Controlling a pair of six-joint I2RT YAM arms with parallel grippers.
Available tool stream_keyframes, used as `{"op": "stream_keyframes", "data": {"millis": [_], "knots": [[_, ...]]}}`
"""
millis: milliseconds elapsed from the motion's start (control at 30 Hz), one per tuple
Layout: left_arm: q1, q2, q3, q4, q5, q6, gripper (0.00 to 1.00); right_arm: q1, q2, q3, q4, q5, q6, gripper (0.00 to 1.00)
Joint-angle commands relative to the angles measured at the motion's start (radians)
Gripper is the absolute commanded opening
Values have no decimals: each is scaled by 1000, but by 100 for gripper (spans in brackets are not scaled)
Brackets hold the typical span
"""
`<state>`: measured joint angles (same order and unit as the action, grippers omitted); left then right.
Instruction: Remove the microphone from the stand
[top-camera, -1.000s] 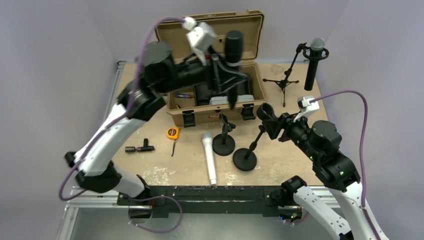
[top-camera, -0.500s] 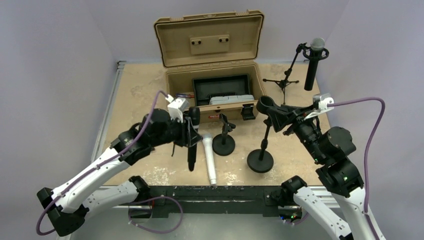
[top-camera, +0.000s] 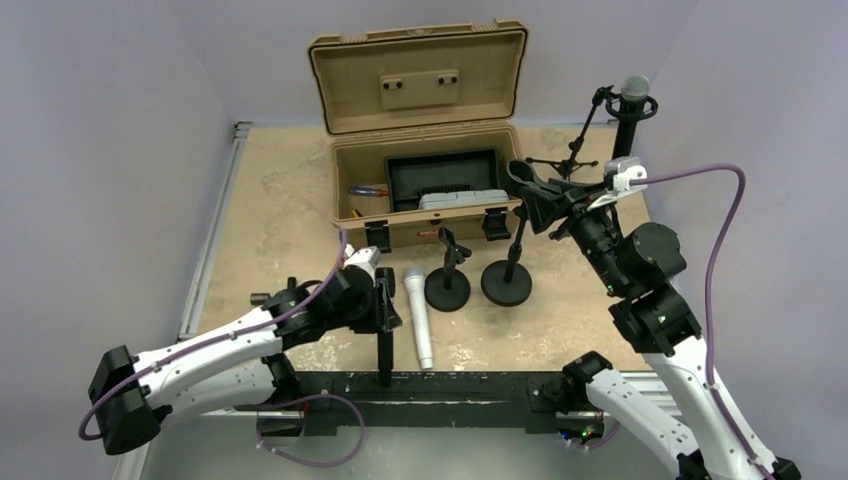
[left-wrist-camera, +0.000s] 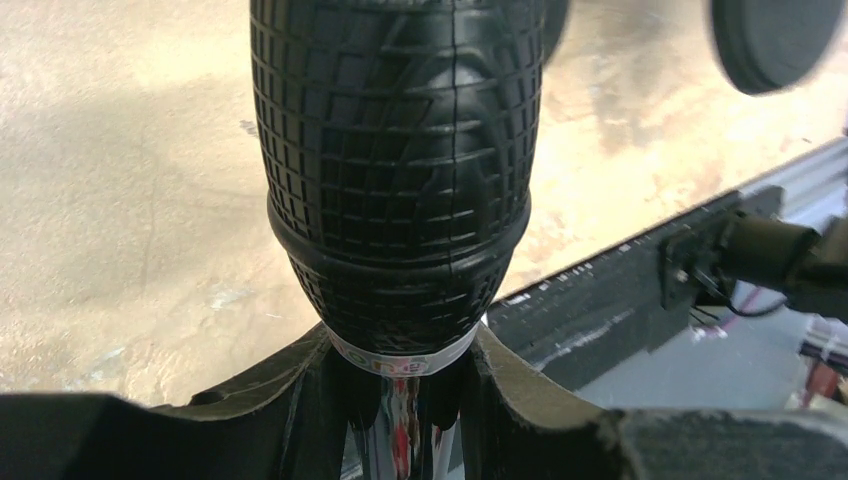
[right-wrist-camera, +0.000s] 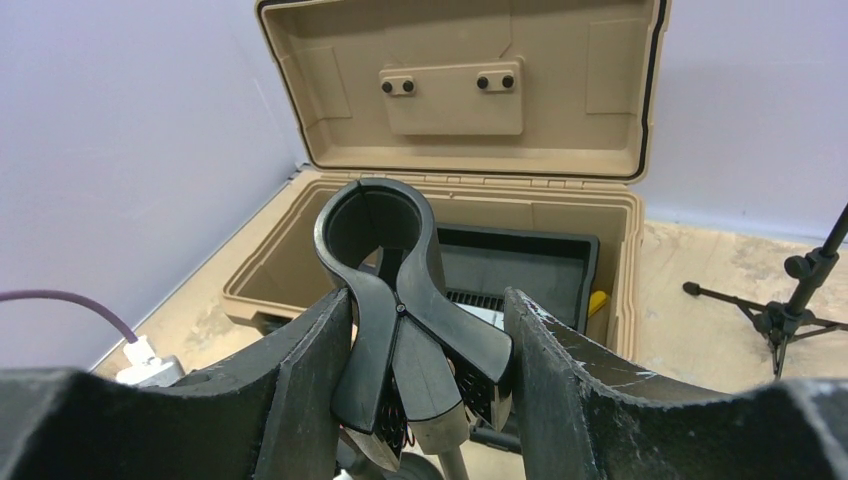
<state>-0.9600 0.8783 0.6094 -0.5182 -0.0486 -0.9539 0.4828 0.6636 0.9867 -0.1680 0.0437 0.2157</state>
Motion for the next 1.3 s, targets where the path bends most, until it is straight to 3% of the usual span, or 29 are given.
{"op": "stream_keyframes", "data": {"millis": [0,133,400,733,967,1267], "knots": [[-7,92,-5,30,-119,-91,0,4,-27,1,182,30,-8,0],[1,186,33,21,-139,-63,0,3,-45,-41,235,47,-18,0],[57,302,37,88,-110,-40,14,4,-27,-101,388,67,-78,0],[71,432,53,198,-25,3,41,3,-11,-174,461,98,-113,0],[72,393,58,178,-51,33,68,2,-51,-236,459,113,-79,0],[72,208,117,53,-46,102,80,3,-87,-259,407,84,-35,3]]}}
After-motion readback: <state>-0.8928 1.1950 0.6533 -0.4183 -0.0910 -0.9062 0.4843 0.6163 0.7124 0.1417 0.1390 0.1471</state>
